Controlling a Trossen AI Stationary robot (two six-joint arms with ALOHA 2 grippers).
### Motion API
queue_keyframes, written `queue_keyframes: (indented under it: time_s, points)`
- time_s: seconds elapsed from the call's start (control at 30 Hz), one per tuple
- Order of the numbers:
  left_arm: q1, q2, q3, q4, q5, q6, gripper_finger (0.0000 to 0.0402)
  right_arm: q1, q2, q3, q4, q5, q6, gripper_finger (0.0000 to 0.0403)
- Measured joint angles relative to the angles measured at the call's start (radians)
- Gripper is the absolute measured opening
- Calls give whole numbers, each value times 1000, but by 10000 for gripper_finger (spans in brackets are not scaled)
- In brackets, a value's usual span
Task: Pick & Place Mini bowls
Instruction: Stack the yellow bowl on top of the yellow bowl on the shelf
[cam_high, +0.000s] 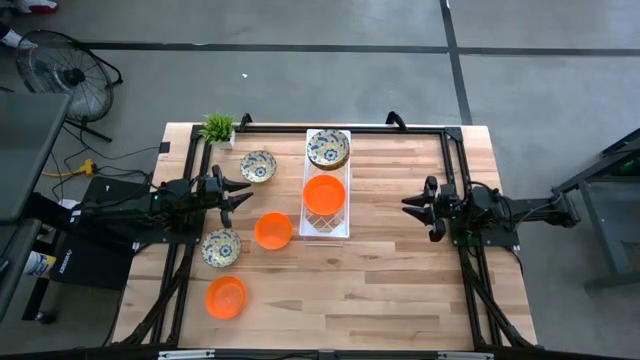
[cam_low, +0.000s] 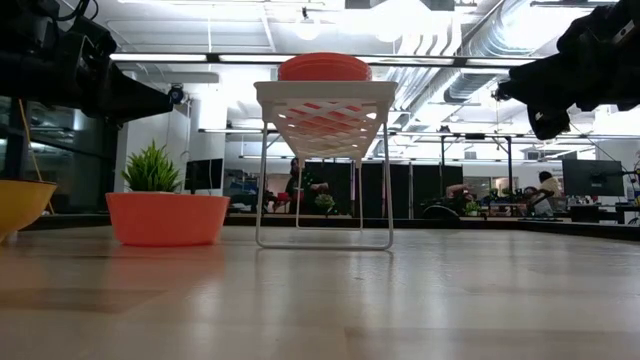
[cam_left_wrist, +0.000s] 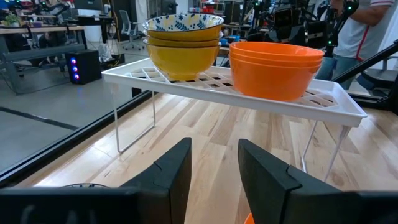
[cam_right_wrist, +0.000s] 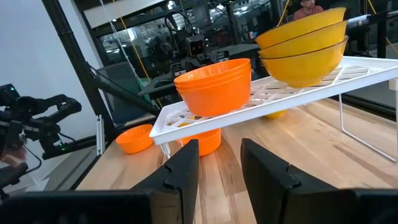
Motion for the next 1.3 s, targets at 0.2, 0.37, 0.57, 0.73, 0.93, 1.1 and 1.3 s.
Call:
queue_keyframes:
  time_s: [0.2, 0.37, 0.57, 0.73, 0.93, 1.1, 1.3]
  points:
    - [0, 0, 0, 0, 0, 0, 129, 0, 0, 0, -1, 0, 0, 107]
    - [0, 0, 0, 0, -3, 0, 129, 0, 0, 0, -1, 0, 0, 107]
    - [0, 0, 0, -3, 68, 49, 129, 0, 0, 0, -1, 0, 0, 107]
    - [0, 16, 59, -109, 155, 79, 129, 0, 0, 0, -2, 0, 0, 107]
    - [0, 63, 165, -303, 170, 76, 129, 0, 1, 0, -2, 0, 0, 107]
    - [0, 148, 261, -464, 171, -30, 129, 0, 0, 0, -2, 0, 0, 107]
    - [0, 281, 368, -573, 207, -90, 129, 0, 1, 0, -2, 0, 0, 107]
